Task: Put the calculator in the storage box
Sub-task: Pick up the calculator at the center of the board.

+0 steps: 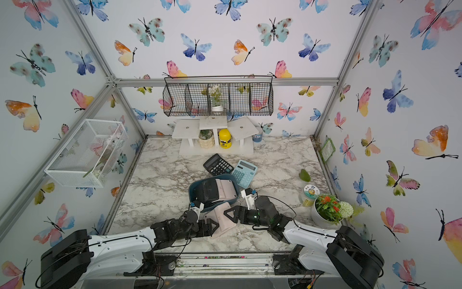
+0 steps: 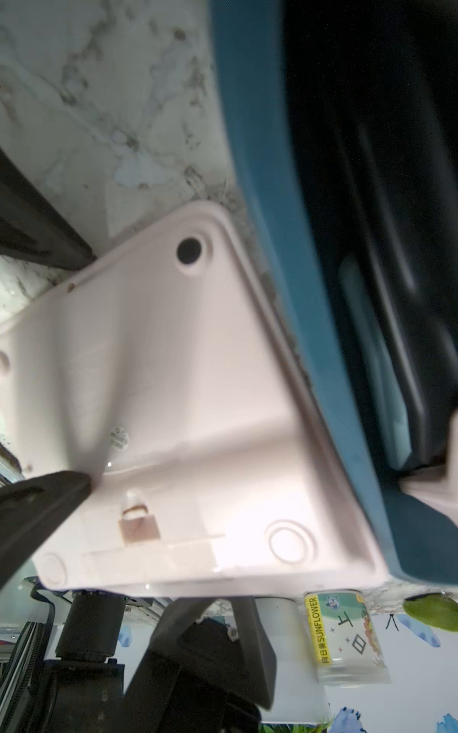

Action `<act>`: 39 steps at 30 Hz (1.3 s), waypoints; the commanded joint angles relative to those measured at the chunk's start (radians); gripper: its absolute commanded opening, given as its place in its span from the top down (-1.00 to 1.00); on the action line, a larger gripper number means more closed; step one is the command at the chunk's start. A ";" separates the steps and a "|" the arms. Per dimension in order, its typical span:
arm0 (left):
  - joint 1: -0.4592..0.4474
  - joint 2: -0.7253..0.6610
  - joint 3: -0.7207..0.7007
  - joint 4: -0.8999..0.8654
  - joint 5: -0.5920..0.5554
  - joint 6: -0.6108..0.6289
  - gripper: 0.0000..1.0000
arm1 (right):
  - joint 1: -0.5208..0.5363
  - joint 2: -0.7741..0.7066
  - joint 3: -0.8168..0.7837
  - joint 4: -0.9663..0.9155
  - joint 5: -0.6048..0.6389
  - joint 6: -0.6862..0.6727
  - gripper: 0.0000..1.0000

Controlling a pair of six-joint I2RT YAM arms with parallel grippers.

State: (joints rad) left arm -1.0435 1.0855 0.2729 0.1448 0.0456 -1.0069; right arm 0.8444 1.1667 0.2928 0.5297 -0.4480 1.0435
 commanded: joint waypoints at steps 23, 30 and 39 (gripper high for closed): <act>-0.027 -0.157 -0.025 0.020 0.054 0.037 -0.72 | 0.038 0.080 0.208 -0.375 -0.112 -0.297 0.42; -0.024 -0.177 0.013 -0.021 0.028 0.064 -0.73 | 0.038 0.103 0.296 -0.545 -0.014 -0.493 0.27; -0.012 -0.135 0.084 -0.069 0.017 0.111 -0.73 | 0.038 0.132 0.360 -0.665 0.084 -0.649 0.09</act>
State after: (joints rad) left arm -1.0660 0.9325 0.3351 0.1112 0.0921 -0.9379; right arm 0.8886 1.2793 0.6453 0.0006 -0.5060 0.4850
